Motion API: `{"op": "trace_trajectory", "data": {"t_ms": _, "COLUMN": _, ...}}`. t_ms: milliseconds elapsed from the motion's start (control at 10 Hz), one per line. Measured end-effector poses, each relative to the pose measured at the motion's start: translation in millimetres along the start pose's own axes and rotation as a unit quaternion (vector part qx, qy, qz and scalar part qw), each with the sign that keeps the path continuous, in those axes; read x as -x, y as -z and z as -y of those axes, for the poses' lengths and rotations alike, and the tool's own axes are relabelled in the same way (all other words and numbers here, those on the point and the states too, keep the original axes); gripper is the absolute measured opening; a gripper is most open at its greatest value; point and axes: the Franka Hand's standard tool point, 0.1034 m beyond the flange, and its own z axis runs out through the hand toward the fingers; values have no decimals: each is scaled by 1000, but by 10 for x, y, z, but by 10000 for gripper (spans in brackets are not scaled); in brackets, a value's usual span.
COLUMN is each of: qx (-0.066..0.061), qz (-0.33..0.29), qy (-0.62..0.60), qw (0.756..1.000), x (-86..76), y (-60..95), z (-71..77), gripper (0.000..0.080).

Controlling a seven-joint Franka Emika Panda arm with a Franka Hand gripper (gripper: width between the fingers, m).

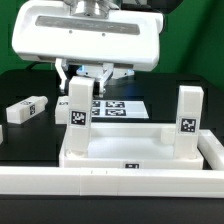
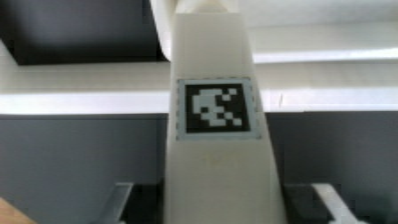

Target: Assemble desk

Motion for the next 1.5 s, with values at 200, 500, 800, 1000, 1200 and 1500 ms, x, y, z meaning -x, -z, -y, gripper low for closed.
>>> {"op": "trace_trajectory", "data": {"t_ms": 200, "qx": 3, "qz": -7, "qy": 0, "qw": 1000, "x": -10, "y": -7, "z": -24, "gripper": 291}}
{"op": "trace_trajectory", "data": {"t_ms": 500, "qx": 3, "qz": -7, "qy": 0, "qw": 1000, "x": -7, "y": -9, "z": -25, "gripper": 602}}
{"op": "trace_trajectory", "data": {"t_ms": 800, "qx": -3, "qz": 9, "qy": -1, "qw": 1000, "x": -31, "y": 8, "z": -26, "gripper": 647}}
{"op": "trace_trajectory", "data": {"t_ms": 1000, "qx": -4, "qz": 10, "qy": 0, "qw": 1000, "x": -105, "y": 84, "z": -101, "gripper": 649}}
{"op": "trace_trajectory", "data": {"t_ms": 1200, "qx": -12, "qz": 22, "qy": -5, "qw": 1000, "x": -191, "y": 155, "z": -117, "gripper": 649}}
{"op": "trace_trajectory", "data": {"t_ms": 1500, "qx": -14, "qz": 30, "qy": -5, "qw": 999, "x": -169, "y": 137, "z": -100, "gripper": 649}}
